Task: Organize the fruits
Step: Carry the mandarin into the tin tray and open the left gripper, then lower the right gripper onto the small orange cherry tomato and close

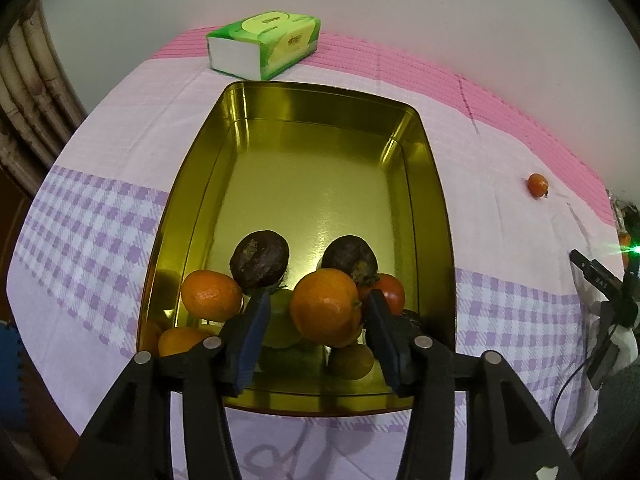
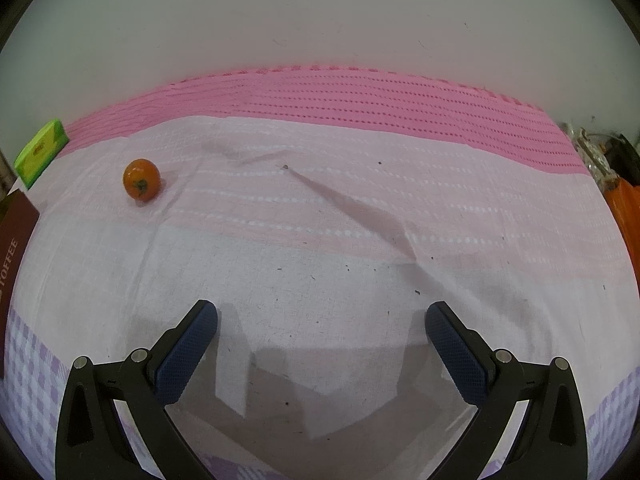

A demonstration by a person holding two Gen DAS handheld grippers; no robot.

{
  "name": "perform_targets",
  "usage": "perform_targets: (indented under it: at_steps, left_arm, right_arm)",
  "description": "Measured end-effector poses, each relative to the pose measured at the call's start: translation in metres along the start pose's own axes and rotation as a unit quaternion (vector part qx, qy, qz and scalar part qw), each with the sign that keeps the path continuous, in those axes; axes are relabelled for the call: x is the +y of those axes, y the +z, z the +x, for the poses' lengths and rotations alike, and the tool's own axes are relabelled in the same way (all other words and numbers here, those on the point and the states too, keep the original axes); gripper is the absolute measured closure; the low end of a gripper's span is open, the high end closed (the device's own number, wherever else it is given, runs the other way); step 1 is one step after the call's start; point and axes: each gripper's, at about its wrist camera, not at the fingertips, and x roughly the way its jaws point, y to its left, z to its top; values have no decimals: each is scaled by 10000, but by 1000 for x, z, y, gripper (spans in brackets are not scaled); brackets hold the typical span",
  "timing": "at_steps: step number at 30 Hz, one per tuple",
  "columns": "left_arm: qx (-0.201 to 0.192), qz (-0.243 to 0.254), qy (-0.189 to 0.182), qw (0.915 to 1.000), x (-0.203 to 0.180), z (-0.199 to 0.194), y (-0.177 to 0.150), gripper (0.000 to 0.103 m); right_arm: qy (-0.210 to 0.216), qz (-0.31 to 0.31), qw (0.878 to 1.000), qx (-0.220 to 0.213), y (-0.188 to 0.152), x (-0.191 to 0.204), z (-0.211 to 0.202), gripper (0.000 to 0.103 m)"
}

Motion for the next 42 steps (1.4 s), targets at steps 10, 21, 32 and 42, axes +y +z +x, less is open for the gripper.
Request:
perform_targets:
  at_steps: [10, 21, 32, 42]
  left_arm:
    - [-510, 83, 131, 9986, -2, -23, 2, 42]
    - [-1192, -119, 506, 9915, 23, -53, 4, 30]
    - [-1113, -345, 471, 9921, 33, -46, 5, 29]
    - [-1009, -404, 481, 9929, 36, -41, 5, 21]
  right_arm:
    - [-113, 147, 9998, -41, -2, 2, 0, 0]
    - [-254, 35, 9994, -234, -6, 20, -13, 1]
    - [184, -717, 9958, -546, 30, 93, -25, 5]
    - [650, -985, 9928, -189, 57, 126, 5, 39]
